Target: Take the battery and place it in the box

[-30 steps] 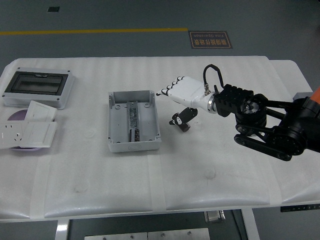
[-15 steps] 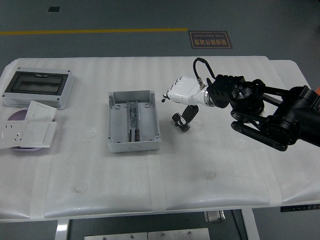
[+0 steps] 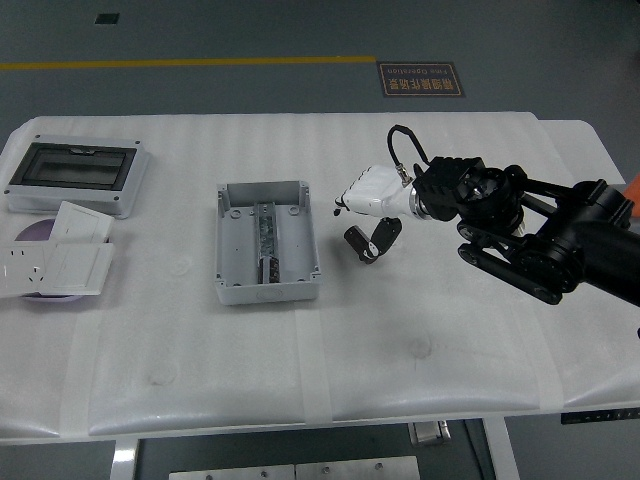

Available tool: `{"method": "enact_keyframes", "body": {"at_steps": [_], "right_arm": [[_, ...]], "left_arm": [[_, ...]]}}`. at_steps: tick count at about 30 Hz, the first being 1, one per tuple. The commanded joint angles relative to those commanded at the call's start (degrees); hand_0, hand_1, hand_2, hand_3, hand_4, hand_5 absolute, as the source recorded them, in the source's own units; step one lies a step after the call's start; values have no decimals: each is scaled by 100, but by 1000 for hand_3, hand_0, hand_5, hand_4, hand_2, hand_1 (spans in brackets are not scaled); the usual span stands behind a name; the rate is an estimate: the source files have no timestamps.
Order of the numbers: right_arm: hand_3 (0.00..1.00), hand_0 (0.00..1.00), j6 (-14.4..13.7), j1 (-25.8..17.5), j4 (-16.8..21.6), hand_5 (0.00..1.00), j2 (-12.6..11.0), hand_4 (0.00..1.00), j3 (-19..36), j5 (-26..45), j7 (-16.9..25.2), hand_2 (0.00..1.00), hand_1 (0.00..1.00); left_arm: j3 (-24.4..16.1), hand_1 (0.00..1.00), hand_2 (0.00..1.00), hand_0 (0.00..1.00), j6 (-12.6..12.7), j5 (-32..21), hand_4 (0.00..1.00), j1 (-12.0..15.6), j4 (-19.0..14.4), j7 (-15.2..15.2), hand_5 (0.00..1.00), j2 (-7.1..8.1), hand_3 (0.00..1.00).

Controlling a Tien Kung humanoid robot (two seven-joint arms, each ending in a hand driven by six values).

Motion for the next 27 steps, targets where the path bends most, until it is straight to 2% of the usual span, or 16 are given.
{"method": "enact_keyframes", "body": {"at_steps": [11, 19, 27], "right_arm": [[874, 829, 37, -260, -333, 461, 180, 897, 222, -328, 111, 795, 797], [879, 828, -346, -542, -713, 462, 326, 894, 210, -349, 11, 797, 800], [885, 831, -480, -568, -711, 465, 301, 895, 188, -216, 10, 803, 801]], "left_arm": [[69, 653, 620, 639, 7, -73, 442, -34, 0, -38, 428, 13, 573], [163, 652, 620, 638, 20, -101, 423, -78, 0, -70, 412, 18, 571], [163, 651, 620, 638, 49, -92, 418, -65, 0, -104, 411, 13, 571]]}}
